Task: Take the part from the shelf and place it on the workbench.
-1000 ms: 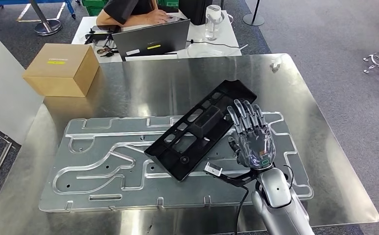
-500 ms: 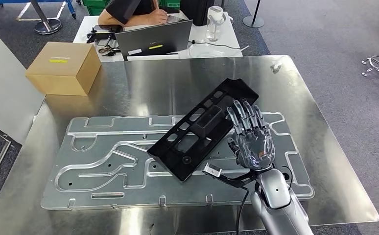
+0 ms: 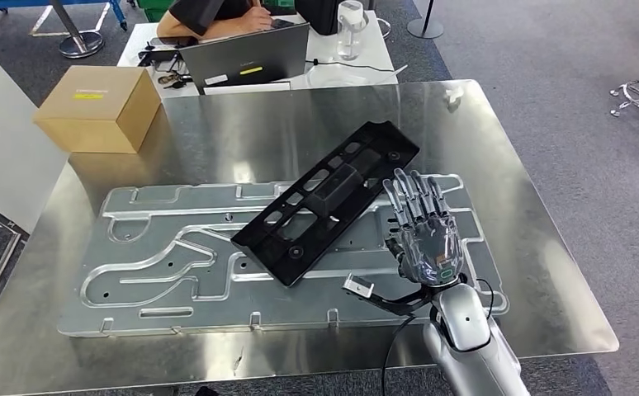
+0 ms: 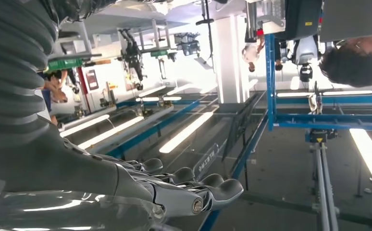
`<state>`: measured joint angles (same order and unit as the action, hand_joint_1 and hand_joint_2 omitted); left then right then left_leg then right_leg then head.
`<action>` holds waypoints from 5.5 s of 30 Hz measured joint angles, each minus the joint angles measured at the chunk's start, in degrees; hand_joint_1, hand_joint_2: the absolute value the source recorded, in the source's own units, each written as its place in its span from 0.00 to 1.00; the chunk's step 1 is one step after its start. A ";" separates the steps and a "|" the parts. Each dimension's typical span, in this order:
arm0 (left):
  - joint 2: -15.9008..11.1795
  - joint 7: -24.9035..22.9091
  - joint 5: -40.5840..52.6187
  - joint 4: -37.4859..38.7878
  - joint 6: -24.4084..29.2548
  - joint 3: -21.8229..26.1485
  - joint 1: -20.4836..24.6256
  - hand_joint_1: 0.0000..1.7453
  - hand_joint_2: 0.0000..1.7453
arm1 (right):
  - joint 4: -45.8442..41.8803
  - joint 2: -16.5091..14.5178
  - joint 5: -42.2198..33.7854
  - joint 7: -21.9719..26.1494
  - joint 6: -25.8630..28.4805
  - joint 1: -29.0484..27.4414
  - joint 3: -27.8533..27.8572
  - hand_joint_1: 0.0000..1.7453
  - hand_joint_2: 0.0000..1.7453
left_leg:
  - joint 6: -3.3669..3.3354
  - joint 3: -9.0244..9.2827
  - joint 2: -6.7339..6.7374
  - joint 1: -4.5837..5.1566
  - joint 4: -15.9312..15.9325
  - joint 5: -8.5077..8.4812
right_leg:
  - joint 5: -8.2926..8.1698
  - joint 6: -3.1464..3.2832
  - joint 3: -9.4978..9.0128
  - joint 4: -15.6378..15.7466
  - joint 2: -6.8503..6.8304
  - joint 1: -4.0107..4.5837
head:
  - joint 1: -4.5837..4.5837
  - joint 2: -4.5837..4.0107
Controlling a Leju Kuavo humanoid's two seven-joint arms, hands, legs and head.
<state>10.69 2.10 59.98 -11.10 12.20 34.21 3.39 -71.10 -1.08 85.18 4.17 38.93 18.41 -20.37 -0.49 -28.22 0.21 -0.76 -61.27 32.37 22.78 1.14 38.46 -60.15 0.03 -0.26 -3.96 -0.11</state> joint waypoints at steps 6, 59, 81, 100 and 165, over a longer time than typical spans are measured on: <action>-0.01 0.09 0.02 0.00 -0.01 0.01 0.08 0.00 0.00 | 0.05 0.00 0.03 -0.04 0.00 0.17 -0.22 0.00 1.00 | -1.49 -0.05 0.20 0.39 4.39 -3.63 | -0.45 -2.25 0.90 0.07 -0.02 -0.33 | -0.06 0.00; 1.14 -0.52 -0.16 0.02 0.57 2.32 -0.05 0.00 0.00 | 13.88 -3.57 -10.76 1.38 -0.08 -7.03 3.07 0.00 1.00 | 1.93 -9.41 0.11 -0.35 -11.55 -2.76 | 0.61 -0.35 -2.97 3.19 -0.94 -0.38 | 0.31 0.00; 1.18 -0.95 2.13 0.00 1.05 5.32 0.05 0.00 0.00 | 56.04 -4.58 -37.99 -18.00 -25.45 -15.74 38.35 0.00 1.00 | -0.24 -8.16 0.78 0.77 2.78 -10.27 | 7.93 -1.42 -11.85 3.82 -0.18 0.23 | 0.19 0.00; 0.91 -0.97 3.26 -0.02 1.37 6.66 -0.04 0.00 0.00 | 59.07 -6.15 -35.99 -10.31 -23.27 -15.11 44.81 0.00 0.00 | -2.52 2.09 0.32 0.16 5.86 -2.24 | 4.43 -3.21 1.37 -4.86 1.12 -0.11 | 0.08 0.00; 0.81 -2.57 4.10 -0.02 2.55 8.46 -0.13 0.00 0.00 | 59.80 -6.54 -34.94 -15.13 -27.12 -15.89 48.66 0.00 0.00 | -1.95 -1.56 2.56 -0.22 3.95 -4.18 | 9.30 -3.86 2.42 -13.00 0.24 -1.10 | -0.41 0.00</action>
<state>11.50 -0.48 64.08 -11.13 14.75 42.66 3.26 -11.30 -7.62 50.24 -10.96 11.80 2.52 28.29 -2.44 -29.78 2.77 -0.97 -57.31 28.19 32.08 -2.72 40.88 -73.15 0.27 -1.36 -4.37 -0.11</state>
